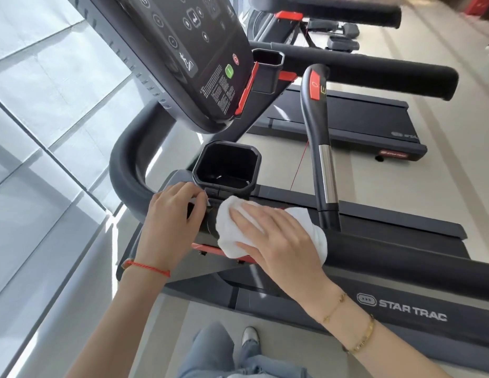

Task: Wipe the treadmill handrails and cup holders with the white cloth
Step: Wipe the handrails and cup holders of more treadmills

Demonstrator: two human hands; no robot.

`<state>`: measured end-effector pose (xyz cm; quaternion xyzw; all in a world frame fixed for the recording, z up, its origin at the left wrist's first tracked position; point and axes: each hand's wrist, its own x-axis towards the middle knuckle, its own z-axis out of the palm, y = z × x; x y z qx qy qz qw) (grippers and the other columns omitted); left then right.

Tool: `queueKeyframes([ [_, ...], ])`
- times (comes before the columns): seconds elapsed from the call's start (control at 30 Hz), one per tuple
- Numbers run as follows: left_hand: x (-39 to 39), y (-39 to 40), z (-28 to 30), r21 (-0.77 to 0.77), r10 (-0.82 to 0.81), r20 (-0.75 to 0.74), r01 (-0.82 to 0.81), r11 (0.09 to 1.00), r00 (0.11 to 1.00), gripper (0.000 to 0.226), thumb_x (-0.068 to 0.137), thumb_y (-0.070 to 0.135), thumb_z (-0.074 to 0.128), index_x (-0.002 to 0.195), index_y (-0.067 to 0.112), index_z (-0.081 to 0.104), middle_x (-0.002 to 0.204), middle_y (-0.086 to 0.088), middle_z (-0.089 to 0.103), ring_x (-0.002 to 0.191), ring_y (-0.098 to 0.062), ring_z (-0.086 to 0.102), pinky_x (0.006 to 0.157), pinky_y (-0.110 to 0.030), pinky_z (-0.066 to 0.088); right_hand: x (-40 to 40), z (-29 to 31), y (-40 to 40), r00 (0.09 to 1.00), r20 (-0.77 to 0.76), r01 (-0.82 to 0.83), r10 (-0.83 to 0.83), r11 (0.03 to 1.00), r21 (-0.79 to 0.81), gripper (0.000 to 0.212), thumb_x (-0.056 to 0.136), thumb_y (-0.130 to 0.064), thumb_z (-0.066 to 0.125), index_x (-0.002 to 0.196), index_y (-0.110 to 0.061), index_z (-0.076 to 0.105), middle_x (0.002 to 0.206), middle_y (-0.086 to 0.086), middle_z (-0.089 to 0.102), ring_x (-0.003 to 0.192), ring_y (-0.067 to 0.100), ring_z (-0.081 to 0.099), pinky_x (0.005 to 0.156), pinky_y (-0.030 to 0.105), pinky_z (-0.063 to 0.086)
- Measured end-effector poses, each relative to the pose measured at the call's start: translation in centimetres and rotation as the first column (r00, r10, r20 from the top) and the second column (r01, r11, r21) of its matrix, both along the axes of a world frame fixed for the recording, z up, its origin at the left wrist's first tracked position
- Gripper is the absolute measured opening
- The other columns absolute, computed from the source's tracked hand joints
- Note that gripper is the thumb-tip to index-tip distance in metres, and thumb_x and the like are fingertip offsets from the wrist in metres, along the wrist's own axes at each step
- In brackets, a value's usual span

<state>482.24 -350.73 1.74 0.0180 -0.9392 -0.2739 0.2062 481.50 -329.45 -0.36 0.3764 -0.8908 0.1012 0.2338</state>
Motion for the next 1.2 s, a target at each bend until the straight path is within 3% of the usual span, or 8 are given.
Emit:
queueKeyframes([
  [0.1, -0.8, -0.4, 0.7, 0.006, 0.021, -0.034, -0.020, 1.000, 0.999, 0.014, 0.096, 0.015, 0.055, 0.084, 0.015, 0.062, 0.083, 0.005, 0.063, 0.076, -0.017, 0.056, 0.082, -0.045, 0.050, -0.3, 0.8, 1.2, 0.992, 0.126, 0.047, -0.028, 0.988, -0.149, 0.036, 0.098, -0.041, 0.049, 0.129, -0.026, 0.058, 0.123, -0.008, 0.064, 0.106, 0.011, 0.060, 0.094, 0.029, 0.047],
  [0.23, -3.0, -1.9, 1.2, -0.003, -0.010, -0.040, 0.010, 1.000, 0.999, 0.010, 0.095, 0.014, 0.055, 0.099, 0.013, 0.065, 0.100, 0.002, 0.067, 0.093, -0.019, 0.062, 0.090, -0.047, 0.049, -4.2, 3.1, 1.0, 0.891, 0.438, 0.303, -0.122, 0.878, -0.370, 0.026, 0.100, -0.049, 0.042, 0.119, -0.035, 0.053, 0.094, -0.020, 0.060, 0.079, -0.002, 0.050, 0.065, 0.014, 0.036],
  [0.33, -4.7, -2.8, 1.6, -0.019, -0.035, 0.002, 0.035, 0.999, 0.999, 0.020, 0.096, 0.019, 0.055, 0.112, 0.013, 0.064, 0.109, -0.001, 0.067, 0.100, -0.023, 0.063, 0.093, -0.047, 0.048, -9.1, 5.1, -0.3, 0.909, 0.357, 0.357, -0.215, 0.844, -0.401, 0.028, 0.100, -0.048, 0.041, 0.115, -0.029, 0.054, 0.083, -0.019, 0.054, 0.073, 0.004, 0.046, 0.058, 0.016, 0.031],
  [0.47, -7.3, -3.7, 1.8, -0.037, -0.068, 0.072, 0.071, 0.997, 0.995, 0.027, 0.095, 0.024, 0.055, 0.119, 0.014, 0.064, 0.115, -0.001, 0.067, 0.103, -0.023, 0.063, 0.095, -0.045, 0.047, -14.7, 5.7, -4.2, 0.893, 0.416, 0.270, -0.170, 0.943, -0.196, 0.037, 0.099, -0.048, 0.042, 0.130, -0.031, 0.051, 0.121, -0.005, 0.061, 0.104, 0.020, 0.057, 0.077, 0.033, 0.042],
  [0.6, -9.3, -4.6, 1.4, -0.047, -0.125, 0.136, 0.133, 0.990, 0.983, 0.029, 0.093, 0.026, 0.057, 0.117, 0.013, 0.066, 0.112, -0.004, 0.068, 0.098, -0.028, 0.064, 0.088, -0.046, 0.048, -17.4, 4.2, -7.9, 0.803, 0.587, 0.037, -0.107, 0.991, 0.130, 0.044, 0.098, -0.052, 0.041, 0.140, -0.038, 0.039, 0.134, -0.005, 0.053, 0.116, 0.022, 0.053, 0.087, 0.037, 0.040],
  [0.87, -10.7, -5.8, 0.6, -0.038, -0.221, 0.140, 0.228, 0.973, 0.965, 0.035, 0.095, 0.030, 0.055, 0.126, 0.014, 0.061, 0.114, 0.000, 0.066, 0.102, -0.023, 0.061, 0.088, -0.043, 0.049, -16.0, 2.3, -4.3, 0.669, 0.733, 0.296, -0.126, 0.949, -0.107, 0.039, 0.101, -0.040, 0.042, 0.138, -0.031, 0.042, 0.132, -0.005, 0.055, 0.116, 0.019, 0.052, 0.089, 0.032, 0.036],
  [1.1, -11.0, -6.1, 0.3, -0.002, -0.271, 0.123, 0.273, 0.962, 0.955, 0.035, 0.094, 0.027, 0.058, 0.126, 0.012, 0.060, 0.114, -0.001, 0.067, 0.102, -0.021, 0.059, 0.088, -0.037, 0.048, -17.8, 3.7, -8.4, 0.769, 0.621, 0.132, -0.150, 0.988, 0.075, 0.034, 0.102, -0.039, 0.037, 0.136, -0.041, 0.042, 0.131, -0.011, 0.054, 0.116, 0.016, 0.051, 0.094, 0.040, 0.041],
  [1.2, -11.0, -6.2, 0.3, 0.025, -0.283, 0.126, 0.282, 0.959, 0.951, 0.036, 0.094, 0.029, 0.057, 0.127, 0.014, 0.059, 0.115, 0.001, 0.065, 0.103, -0.019, 0.059, 0.088, -0.037, 0.049, -17.1, 3.3, -7.9, 0.766, 0.620, 0.201, -0.168, 0.979, 0.017, 0.033, 0.102, -0.038, 0.040, 0.134, -0.038, 0.046, 0.128, -0.013, 0.055, 0.115, 0.016, 0.052, 0.090, 0.038, 0.041],
])
